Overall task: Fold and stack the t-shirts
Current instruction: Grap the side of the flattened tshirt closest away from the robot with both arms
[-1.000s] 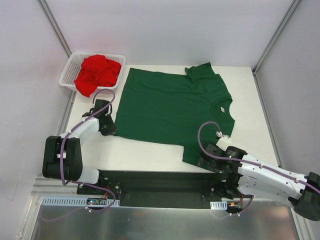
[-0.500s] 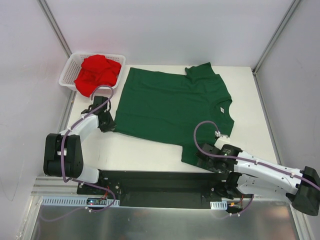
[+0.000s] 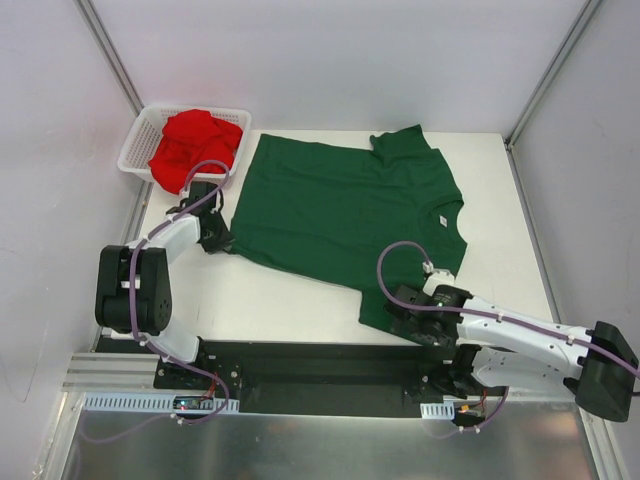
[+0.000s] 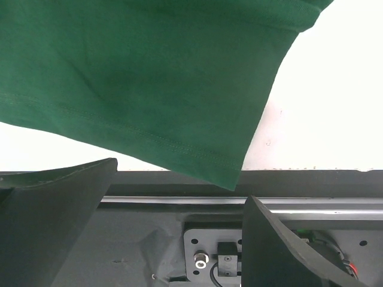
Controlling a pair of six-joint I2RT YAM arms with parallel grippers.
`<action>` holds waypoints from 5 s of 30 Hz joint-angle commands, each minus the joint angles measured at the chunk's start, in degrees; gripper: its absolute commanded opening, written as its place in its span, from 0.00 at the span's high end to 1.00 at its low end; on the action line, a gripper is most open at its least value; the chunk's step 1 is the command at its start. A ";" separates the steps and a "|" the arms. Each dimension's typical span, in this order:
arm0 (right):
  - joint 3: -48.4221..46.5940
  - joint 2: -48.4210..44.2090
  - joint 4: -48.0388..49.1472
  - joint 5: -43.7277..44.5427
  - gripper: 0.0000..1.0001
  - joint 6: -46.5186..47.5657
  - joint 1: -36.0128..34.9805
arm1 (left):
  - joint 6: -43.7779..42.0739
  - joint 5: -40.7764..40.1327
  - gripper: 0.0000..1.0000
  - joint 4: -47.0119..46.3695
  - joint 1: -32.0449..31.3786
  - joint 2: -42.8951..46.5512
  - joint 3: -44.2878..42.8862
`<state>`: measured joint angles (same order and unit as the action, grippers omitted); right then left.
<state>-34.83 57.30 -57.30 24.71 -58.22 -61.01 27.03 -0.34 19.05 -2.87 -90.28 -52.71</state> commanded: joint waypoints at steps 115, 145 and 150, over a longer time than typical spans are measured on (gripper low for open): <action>1.08 12.14 -4.67 8.51 0.24 -29.41 -28.28 | 0.31 4.56 1.00 -2.44 2.08 1.16 -1.79; 5.03 13.89 1.93 7.81 0.32 -30.82 -28.28 | 0.57 5.08 1.00 -3.32 2.08 1.07 -1.26; 5.03 14.33 1.93 7.90 0.41 -30.99 -28.20 | 0.66 5.08 1.00 -3.49 2.08 1.16 -1.08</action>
<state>-29.87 71.22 -54.43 32.14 -87.05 -89.03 27.05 3.07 16.38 -1.39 -90.83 -54.39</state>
